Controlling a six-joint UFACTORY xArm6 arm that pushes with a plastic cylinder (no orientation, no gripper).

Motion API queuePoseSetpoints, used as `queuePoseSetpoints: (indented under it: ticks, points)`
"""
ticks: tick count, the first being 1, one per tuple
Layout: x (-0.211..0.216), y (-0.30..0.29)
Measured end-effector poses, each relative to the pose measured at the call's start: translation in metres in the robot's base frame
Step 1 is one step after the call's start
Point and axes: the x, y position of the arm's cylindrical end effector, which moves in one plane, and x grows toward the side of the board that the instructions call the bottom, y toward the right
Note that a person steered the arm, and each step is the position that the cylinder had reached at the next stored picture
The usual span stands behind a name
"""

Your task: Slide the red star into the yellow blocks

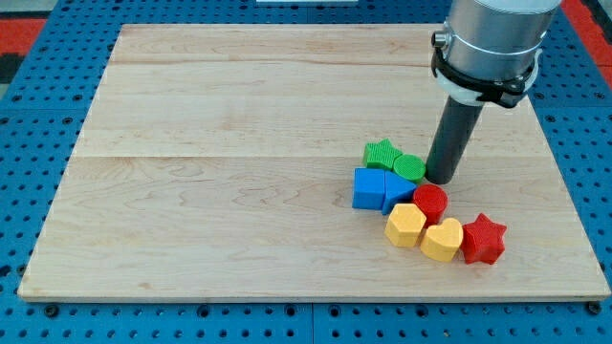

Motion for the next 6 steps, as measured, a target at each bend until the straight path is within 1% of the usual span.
queuePoseSetpoints:
  ticks: [1,2,3,4,5,6]
  points:
    - [0.001,0.055]
    - [0.059,0.067]
    - [0.093,0.064]
    - [0.093,0.057]
    - [0.092,-0.012]
    - [0.092,-0.052]
